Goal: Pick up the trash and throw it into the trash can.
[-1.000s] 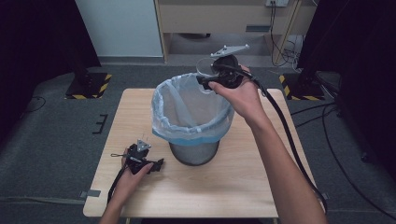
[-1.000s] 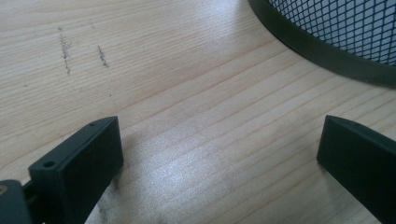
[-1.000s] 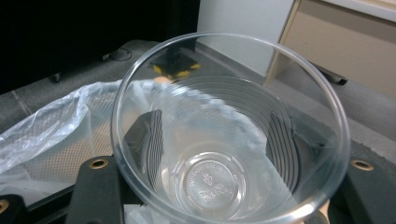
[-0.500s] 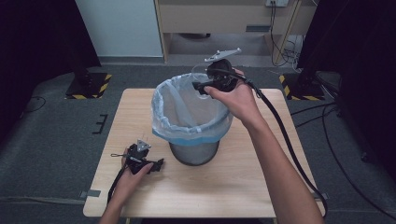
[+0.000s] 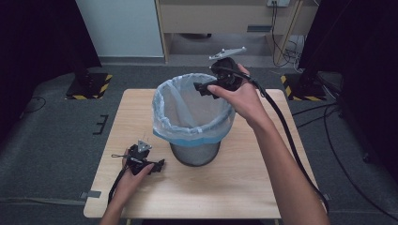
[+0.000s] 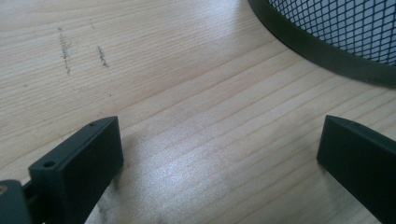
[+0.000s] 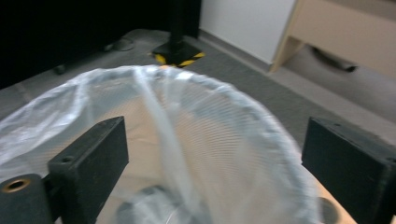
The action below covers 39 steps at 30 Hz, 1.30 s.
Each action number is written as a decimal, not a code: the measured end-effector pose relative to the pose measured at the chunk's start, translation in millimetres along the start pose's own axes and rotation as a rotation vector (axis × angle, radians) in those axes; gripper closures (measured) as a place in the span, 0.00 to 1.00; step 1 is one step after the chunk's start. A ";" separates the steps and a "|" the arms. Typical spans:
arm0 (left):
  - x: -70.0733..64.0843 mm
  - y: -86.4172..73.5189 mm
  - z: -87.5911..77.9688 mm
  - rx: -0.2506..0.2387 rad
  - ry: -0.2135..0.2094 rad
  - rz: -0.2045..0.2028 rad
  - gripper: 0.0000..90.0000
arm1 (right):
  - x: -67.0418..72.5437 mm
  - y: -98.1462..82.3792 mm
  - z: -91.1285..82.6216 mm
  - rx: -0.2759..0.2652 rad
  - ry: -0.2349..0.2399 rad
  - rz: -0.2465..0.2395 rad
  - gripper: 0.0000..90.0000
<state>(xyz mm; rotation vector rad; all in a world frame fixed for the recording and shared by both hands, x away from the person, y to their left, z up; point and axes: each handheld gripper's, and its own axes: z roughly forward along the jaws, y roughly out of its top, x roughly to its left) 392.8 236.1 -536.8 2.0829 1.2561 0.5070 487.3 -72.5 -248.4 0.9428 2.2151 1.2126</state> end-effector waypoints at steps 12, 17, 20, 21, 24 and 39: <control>0.0 0.0 0.0 0.000 0.000 0.000 0.00 | -45.3 -16.8 -21.7 -0.043 -0.139 0.096 0.06; -0.1 0.0 0.0 -0.001 0.000 0.000 0.00 | -61.7 -25.8 -28.9 -0.048 -0.206 0.124 0.06; 0.0 0.0 0.0 0.000 0.000 0.000 0.00 | -71.3 -32.6 -31.7 -0.048 -0.234 0.150 0.06; 0.0 0.0 0.0 0.000 0.000 0.000 0.00 | -73.8 -34.6 -32.0 -0.048 -0.240 0.154 0.06; 0.0 0.0 0.0 0.000 0.000 0.000 0.00 | -82.4 -43.1 -32.3 -0.034 -0.265 0.164 0.06; -0.1 0.0 0.1 -0.001 -0.001 -0.001 0.00 | -110.5 -91.2 -21.7 -0.007 -0.334 0.226 0.07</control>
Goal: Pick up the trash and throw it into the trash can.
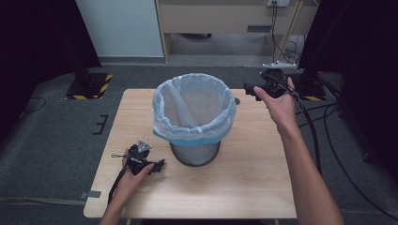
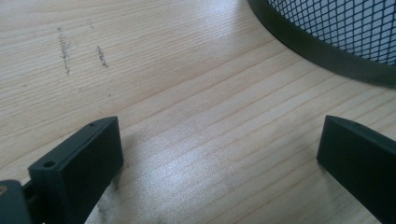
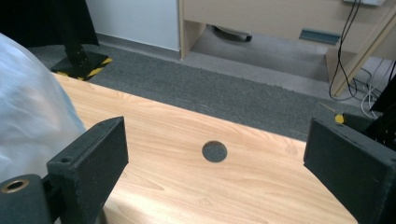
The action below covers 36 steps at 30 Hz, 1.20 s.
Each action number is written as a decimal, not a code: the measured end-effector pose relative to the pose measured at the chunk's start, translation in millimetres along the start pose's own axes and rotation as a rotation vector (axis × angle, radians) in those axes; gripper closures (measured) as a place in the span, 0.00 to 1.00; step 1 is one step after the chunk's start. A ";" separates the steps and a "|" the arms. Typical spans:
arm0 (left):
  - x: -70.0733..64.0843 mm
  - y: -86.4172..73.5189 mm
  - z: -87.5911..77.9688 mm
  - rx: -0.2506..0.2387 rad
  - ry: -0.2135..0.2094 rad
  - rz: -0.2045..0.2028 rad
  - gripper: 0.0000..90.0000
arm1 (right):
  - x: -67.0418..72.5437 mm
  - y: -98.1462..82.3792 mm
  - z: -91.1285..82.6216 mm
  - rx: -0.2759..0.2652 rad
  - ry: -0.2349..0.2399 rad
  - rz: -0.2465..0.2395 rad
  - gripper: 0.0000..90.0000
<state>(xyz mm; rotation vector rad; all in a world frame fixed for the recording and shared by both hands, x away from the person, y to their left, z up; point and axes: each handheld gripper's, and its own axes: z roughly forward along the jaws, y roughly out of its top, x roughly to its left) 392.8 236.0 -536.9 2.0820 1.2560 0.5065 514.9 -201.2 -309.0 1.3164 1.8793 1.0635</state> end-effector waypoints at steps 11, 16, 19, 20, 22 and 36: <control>0.2 0.0 -0.1 0.002 0.000 0.003 0.00 | -15.7 -52.2 25.8 0.056 -0.012 0.044 0.08; 0.2 0.1 0.0 0.002 0.000 0.003 0.00 | -18.8 -80.0 37.7 0.090 -0.010 0.051 0.08; 0.1 0.1 0.0 0.002 0.000 0.003 0.00 | -18.3 -96.9 47.2 0.113 -0.002 0.061 0.08; 0.1 0.1 0.0 0.002 0.000 0.003 0.00 | -17.8 -100.1 49.4 0.118 0.001 0.061 0.08; 0.2 0.1 0.0 0.002 0.000 0.003 0.00 | -15.8 -107.5 54.8 0.127 0.008 0.065 0.08; 0.1 0.2 0.1 0.002 -0.001 0.003 0.00 | -14.0 -164.7 87.5 0.218 0.029 0.117 0.08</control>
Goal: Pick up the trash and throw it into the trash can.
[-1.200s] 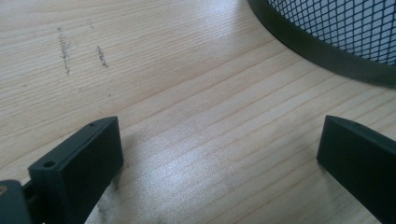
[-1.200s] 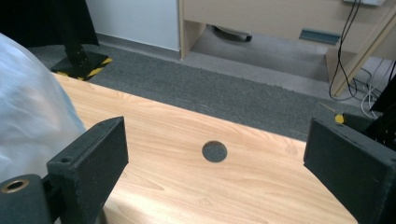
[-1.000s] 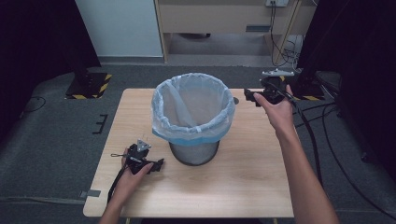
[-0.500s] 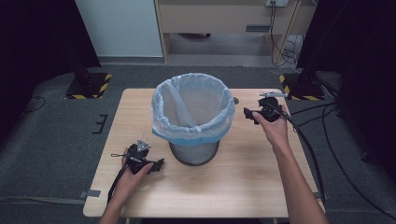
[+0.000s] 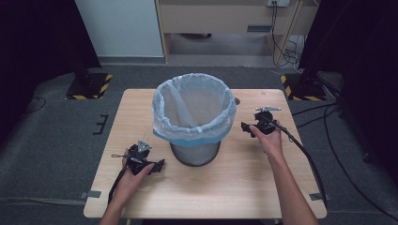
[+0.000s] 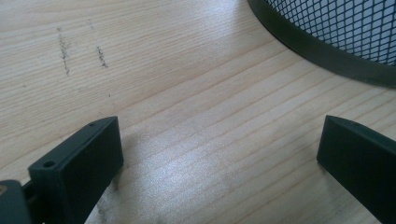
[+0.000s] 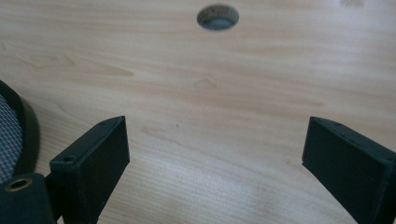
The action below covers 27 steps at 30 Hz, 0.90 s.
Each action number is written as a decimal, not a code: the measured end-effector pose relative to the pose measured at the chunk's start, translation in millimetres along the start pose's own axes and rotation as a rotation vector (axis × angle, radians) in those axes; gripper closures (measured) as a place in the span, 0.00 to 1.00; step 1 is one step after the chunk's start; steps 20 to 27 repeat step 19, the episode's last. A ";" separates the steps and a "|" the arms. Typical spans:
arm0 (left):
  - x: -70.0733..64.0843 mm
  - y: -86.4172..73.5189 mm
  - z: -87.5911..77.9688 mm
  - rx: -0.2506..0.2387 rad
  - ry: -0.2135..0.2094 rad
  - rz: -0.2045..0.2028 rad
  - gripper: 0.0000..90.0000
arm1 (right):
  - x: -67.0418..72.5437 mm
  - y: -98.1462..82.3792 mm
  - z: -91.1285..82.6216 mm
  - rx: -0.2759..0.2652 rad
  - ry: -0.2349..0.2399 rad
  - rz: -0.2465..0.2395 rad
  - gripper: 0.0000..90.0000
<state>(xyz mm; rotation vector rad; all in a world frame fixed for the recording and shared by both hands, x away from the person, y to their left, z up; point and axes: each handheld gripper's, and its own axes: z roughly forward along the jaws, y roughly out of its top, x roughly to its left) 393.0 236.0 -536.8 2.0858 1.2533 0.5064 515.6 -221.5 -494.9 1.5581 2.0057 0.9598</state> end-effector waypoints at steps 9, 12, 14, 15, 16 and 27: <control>0.0 0.1 0.1 0.000 0.000 0.000 0.00 | 5.7 -19.8 25.1 0.038 -0.017 0.000 0.08; -0.1 0.1 0.1 0.000 0.000 0.000 0.00 | 7.4 -23.8 30.9 0.049 -0.031 -0.008 0.08; -0.1 0.1 0.1 0.000 0.000 0.000 0.00 | 8.3 -27.5 34.3 0.048 -0.055 -0.037 0.08; -0.1 0.1 0.1 0.000 0.000 0.000 0.00 | 8.5 -28.7 34.7 0.041 -0.061 -0.052 0.08; -0.1 0.0 0.2 -0.001 0.000 0.000 0.00 | 8.0 -29.6 34.7 0.033 -0.059 -0.055 0.07; -0.1 0.1 0.1 0.000 0.000 0.000 0.00 | 3.7 -29.6 35.6 0.033 -0.051 -0.064 0.03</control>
